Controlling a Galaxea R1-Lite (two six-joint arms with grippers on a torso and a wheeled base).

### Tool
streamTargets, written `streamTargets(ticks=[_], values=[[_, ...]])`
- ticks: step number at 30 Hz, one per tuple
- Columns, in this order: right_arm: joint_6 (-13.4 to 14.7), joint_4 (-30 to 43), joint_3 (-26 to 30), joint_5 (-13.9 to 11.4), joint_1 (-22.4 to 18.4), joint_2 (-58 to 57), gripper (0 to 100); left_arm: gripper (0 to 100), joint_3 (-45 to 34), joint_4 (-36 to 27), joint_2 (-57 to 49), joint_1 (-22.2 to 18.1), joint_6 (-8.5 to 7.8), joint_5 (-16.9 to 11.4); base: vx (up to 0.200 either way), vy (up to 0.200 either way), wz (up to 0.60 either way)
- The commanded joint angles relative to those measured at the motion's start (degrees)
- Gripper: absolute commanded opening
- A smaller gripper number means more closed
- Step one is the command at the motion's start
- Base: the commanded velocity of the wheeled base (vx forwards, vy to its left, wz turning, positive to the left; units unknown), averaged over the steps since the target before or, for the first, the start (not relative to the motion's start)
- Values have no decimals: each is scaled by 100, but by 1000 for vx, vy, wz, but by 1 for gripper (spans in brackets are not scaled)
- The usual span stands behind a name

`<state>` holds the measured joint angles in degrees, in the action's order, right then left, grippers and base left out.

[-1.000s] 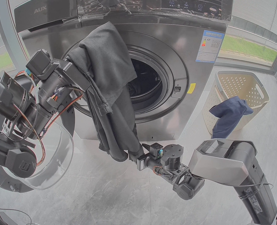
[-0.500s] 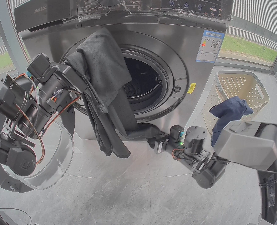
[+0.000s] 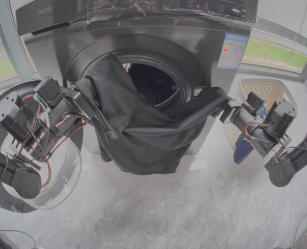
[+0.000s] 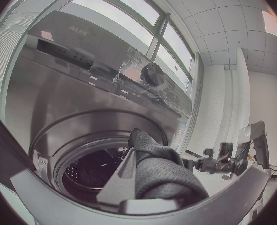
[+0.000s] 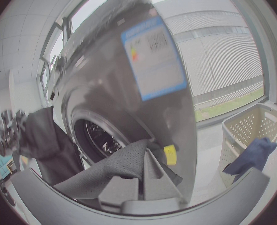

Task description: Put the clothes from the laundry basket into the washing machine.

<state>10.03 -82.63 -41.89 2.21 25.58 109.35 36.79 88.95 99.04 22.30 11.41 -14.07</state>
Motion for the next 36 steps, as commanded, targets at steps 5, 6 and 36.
streamTargets(ticks=[5, 6, 36], values=[[60, -34, -74, -1, -158, -951, 0, 0, -339, 8, 169, -76, 28, 1, 0, 0, 0], [69, 1, -83, -1, -167, -1021, 0, 0, -348, 17, 221, -76, 19, 1, 0, 0, 0], [131, 36, -408, -1, 185, -1232, 0, 100, -2053, 8, 933, -6, -95, -377, 0, 0, 0]])
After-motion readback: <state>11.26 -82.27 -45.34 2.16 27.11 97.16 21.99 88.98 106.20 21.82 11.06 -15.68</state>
